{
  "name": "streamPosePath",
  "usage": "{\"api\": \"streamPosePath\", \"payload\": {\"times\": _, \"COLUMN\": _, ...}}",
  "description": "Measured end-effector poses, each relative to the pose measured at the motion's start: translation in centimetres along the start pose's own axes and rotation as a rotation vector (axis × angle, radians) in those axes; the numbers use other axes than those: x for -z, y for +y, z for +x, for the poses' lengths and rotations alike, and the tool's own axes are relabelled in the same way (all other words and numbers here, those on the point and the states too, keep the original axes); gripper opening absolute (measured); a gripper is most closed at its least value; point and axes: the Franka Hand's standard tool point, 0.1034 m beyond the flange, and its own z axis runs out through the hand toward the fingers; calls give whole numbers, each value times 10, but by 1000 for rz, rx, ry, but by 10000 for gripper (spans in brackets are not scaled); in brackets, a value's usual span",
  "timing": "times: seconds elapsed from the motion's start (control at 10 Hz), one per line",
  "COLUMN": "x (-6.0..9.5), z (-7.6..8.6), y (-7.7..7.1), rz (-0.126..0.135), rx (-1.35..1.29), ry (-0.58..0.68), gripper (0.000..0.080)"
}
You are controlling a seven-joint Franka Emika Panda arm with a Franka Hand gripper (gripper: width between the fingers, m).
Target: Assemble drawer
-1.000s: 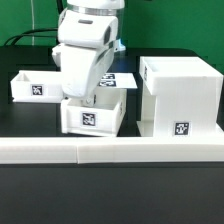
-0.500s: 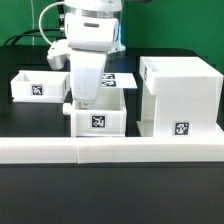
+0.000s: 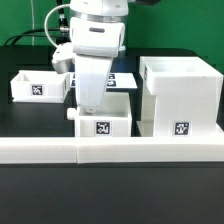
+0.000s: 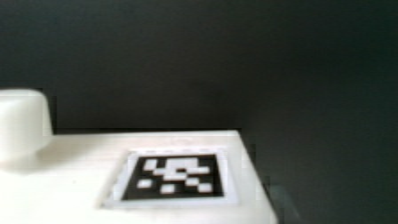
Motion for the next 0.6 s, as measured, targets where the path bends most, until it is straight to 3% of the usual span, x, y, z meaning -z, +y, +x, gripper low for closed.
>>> {"api": "streamPosePath", "payload": {"times": 0.3, "x": 2, "z": 11, "y": 7, "rz": -10, "rx": 31, "ry": -8, "gripper": 42}}
{"api": "streamPosePath", "payload": {"times": 0.4, "x": 4, "z": 16, "y": 13, "rz": -45, "rx": 53, "ry": -10, "gripper": 42}}
{"api": "streamPosePath", "payload": {"times": 0.6, "x": 2, "z": 14, "y": 12, "rz": -58, "rx": 46, "ry": -7, "gripper": 42}}
